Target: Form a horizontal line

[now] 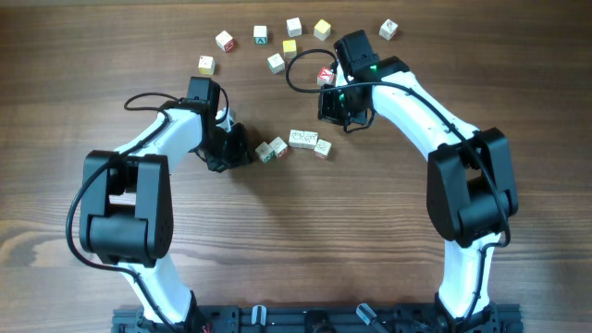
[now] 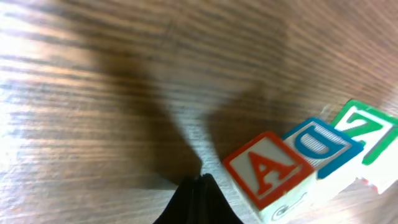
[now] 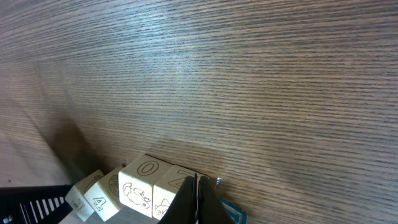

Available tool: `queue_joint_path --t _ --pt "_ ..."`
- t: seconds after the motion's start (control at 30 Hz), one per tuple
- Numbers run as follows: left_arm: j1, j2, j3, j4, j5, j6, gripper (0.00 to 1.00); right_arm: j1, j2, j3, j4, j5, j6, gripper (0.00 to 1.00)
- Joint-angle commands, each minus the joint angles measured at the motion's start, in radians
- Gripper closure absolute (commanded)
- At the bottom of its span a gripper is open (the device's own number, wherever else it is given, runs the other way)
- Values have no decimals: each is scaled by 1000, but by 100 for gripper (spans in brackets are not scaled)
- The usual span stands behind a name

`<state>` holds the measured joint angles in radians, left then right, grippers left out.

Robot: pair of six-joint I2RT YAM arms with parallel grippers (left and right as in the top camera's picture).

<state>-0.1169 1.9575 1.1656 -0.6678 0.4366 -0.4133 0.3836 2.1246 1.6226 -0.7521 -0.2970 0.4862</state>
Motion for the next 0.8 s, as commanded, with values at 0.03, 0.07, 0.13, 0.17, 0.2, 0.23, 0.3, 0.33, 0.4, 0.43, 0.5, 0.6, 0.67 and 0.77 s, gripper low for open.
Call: queue_joint_path --t 0.03,0.07,0.13,0.17,0.2,0.23,0.3,0.33,0.4,0.43,0.5,0.6,0.67,0.77 --pt "-6 8 -21 30 27 -22 96 2 -23 21 -4 13 -15 96" --pt "-6 8 -21 33 27 -22 96 2 -23 21 -5 13 -15 96" --pt "-6 8 -21 37 28 -22 96 2 -23 21 -8 13 -15 96" --pt "-6 8 -21 39 32 -22 96 2 -23 21 -9 13 -15 96" --pt "-6 8 -21 42 39 -22 96 2 -23 21 -9 13 -15 96" --pt "-6 8 -21 48 48 -22 96 2 -23 21 -9 13 -15 96" --pt "-6 8 -21 64 72 -22 96 2 -23 21 -9 13 -15 96" --pt "-6 8 -21 69 79 -26 96 2 -23 21 -9 13 -16 95" --pt "-6 8 -21 79 80 -45 96 2 -23 21 -9 13 -15 96" --pt "-6 8 -21 83 80 -44 96 2 -23 21 -9 13 -15 95" --pt "-6 8 -21 85 80 -44 96 2 -23 21 -9 13 -16 96" --pt "-6 8 -21 86 80 -44 96 2 -23 21 -9 13 -16 96" --pt "-6 8 -21 88 80 -44 96 2 -23 21 -9 13 -15 96" --pt "-6 8 -21 100 80 -44 96 2 -23 21 -9 13 -15 96"
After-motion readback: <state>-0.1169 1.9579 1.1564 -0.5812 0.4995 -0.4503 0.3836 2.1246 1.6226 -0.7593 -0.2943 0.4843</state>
